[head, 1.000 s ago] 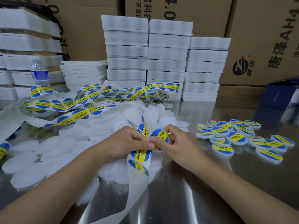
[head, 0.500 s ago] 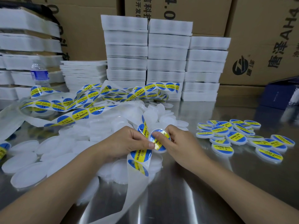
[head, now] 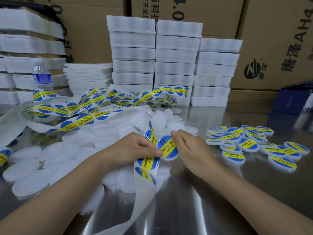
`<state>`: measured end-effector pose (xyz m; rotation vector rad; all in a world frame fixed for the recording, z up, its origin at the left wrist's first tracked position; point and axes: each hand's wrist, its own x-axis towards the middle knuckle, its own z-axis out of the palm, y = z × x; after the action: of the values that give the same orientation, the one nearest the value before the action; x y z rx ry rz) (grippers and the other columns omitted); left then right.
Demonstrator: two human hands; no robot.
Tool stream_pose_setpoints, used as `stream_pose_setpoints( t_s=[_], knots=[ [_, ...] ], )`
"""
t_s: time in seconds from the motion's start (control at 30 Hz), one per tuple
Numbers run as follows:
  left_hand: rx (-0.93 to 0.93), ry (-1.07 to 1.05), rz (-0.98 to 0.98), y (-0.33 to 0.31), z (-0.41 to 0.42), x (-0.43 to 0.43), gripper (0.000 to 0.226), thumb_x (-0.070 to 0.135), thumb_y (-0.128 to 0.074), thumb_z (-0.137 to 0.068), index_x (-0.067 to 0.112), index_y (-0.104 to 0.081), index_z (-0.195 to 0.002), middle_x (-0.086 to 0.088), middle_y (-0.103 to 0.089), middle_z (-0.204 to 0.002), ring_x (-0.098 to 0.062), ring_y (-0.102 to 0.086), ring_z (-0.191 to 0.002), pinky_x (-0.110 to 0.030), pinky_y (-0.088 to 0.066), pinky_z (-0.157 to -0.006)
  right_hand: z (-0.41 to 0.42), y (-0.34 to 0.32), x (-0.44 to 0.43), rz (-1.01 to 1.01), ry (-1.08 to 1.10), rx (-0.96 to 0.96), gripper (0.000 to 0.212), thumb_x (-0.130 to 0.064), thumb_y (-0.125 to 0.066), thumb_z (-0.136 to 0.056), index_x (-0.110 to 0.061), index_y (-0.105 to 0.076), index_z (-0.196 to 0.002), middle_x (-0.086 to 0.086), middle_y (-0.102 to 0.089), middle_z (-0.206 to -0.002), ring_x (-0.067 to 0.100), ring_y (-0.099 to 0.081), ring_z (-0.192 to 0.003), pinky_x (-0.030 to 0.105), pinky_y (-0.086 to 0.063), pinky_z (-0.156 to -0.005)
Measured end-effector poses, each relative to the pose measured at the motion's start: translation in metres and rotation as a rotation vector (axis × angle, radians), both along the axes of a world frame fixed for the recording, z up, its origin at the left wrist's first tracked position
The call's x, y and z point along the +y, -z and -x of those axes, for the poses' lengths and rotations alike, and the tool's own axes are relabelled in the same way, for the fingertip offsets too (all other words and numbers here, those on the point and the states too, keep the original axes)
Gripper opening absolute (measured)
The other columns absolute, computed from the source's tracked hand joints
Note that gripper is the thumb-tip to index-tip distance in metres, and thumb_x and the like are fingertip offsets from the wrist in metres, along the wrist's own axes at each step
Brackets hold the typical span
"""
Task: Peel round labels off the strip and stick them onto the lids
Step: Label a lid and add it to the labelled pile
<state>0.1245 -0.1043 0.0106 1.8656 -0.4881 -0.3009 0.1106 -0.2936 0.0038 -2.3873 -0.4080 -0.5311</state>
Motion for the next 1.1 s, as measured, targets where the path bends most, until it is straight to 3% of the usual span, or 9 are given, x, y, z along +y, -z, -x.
stream_pose_setpoints(
  t_s=[0.13, 0.23, 0.4, 0.5, 0.63, 0.83, 0.97, 1.03, 1.1],
  knots=[
    [-0.005, -0.011, -0.007, 0.0006, 0.0001, 0.0001, 0.032, 0.051, -0.076, -0.046, 0.023, -0.077, -0.061, 0.008, -0.067, -0.057, -0.001, -0.058, -0.052, -0.011, -0.044, -0.054, 0.0028, 0.0011, -0.0025, 0.040, -0.021, 0.027, 0.048, -0.072, -0.043, -0.073, -0.023, -0.043, -0.072, -0.007, -0.049, -0.055, 0.009, -0.045, -0.055, 0.027, -0.031, -0.052],
    [-0.016, 0.013, -0.022, -0.0002, 0.0012, 0.0005, 0.026, 0.050, -0.075, -0.049, 0.025, -0.075, -0.057, 0.010, -0.063, -0.051, 0.002, -0.054, -0.049, -0.009, -0.041, -0.051, 0.0023, 0.0022, -0.0039, 0.037, -0.032, 0.040, 0.048, -0.075, -0.046, -0.064, -0.028, -0.043, -0.072, -0.016, -0.052, -0.053, 0.005, -0.045, -0.052, 0.024, -0.030, -0.051],
    [-0.025, 0.002, -0.045, 0.0001, -0.0023, 0.0004, 0.029, 0.053, -0.075, -0.048, 0.025, -0.073, -0.054, 0.011, -0.061, -0.051, 0.001, -0.053, -0.049, -0.010, -0.041, -0.052, 0.0005, 0.0025, -0.0047, 0.051, -0.057, 0.017, 0.041, -0.065, -0.050, -0.077, -0.025, -0.045, -0.074, -0.009, -0.050, -0.053, 0.008, -0.044, -0.053, 0.026, -0.031, -0.052],
    [-0.021, 0.012, -0.044, 0.0019, -0.0041, 0.0015, 0.028, 0.053, -0.076, -0.049, 0.025, -0.072, -0.052, 0.011, -0.061, -0.052, 0.001, -0.053, -0.050, -0.011, -0.041, -0.053, 0.0003, 0.0015, -0.0050, 0.060, -0.054, -0.001, 0.040, -0.056, -0.042, -0.089, -0.019, -0.047, -0.074, -0.005, -0.045, -0.052, 0.013, -0.043, -0.057, 0.030, -0.029, -0.054],
    [-0.008, 0.021, -0.034, 0.0033, -0.0047, 0.0021, 0.027, 0.050, -0.077, -0.051, 0.024, -0.073, -0.055, 0.010, -0.064, -0.055, 0.000, -0.056, -0.052, -0.010, -0.043, -0.054, 0.0004, 0.0002, -0.0053, 0.085, -0.042, -0.012, 0.039, -0.045, -0.034, -0.097, -0.023, -0.035, -0.065, -0.003, -0.042, -0.055, 0.021, -0.043, -0.063, 0.034, -0.029, -0.057],
    [-0.010, -0.008, -0.032, 0.0045, -0.0063, 0.0036, 0.045, 0.061, -0.079, -0.047, 0.023, -0.078, -0.071, 0.008, -0.067, -0.064, -0.002, -0.057, -0.058, -0.012, -0.045, -0.059, 0.0023, 0.0006, -0.0075, 0.001, -0.136, 0.093, 0.039, -0.068, -0.047, -0.077, -0.029, -0.047, -0.080, -0.020, -0.053, -0.054, 0.004, -0.046, -0.052, 0.019, -0.029, -0.050],
    [-0.004, 0.018, -0.024, 0.0020, -0.0040, 0.0027, 0.030, 0.055, -0.071, -0.061, 0.028, -0.078, -0.070, 0.011, -0.070, -0.066, 0.001, -0.060, -0.060, -0.009, -0.044, -0.059, 0.0035, -0.0012, -0.0082, -0.079, -0.230, 0.118, 0.046, -0.067, -0.060, -0.068, -0.034, -0.053, -0.098, -0.013, -0.069, -0.081, 0.006, -0.064, -0.071, 0.037, -0.053, -0.069],
    [-0.002, 0.009, -0.016, 0.0014, -0.0029, 0.0026, 0.030, 0.056, -0.068, -0.059, 0.029, -0.078, -0.070, 0.009, -0.072, -0.069, 0.001, -0.062, -0.061, -0.009, -0.045, -0.060, 0.0046, -0.0014, -0.0084, -0.085, -0.271, 0.134, 0.048, -0.059, -0.065, -0.068, -0.035, -0.052, -0.107, -0.009, -0.071, -0.090, 0.013, -0.067, -0.082, 0.042, -0.053, -0.078],
    [-0.014, -0.007, -0.019, 0.0015, -0.0027, 0.0023, 0.029, 0.056, -0.067, -0.060, 0.032, -0.078, -0.072, 0.010, -0.073, -0.073, 0.003, -0.064, -0.065, -0.008, -0.045, -0.062, 0.0047, -0.0015, -0.0085, -0.075, -0.274, 0.113, 0.039, -0.047, -0.067, -0.077, -0.035, -0.052, -0.111, -0.010, -0.071, -0.089, 0.010, -0.066, -0.078, 0.042, -0.053, -0.077]
  ],
)
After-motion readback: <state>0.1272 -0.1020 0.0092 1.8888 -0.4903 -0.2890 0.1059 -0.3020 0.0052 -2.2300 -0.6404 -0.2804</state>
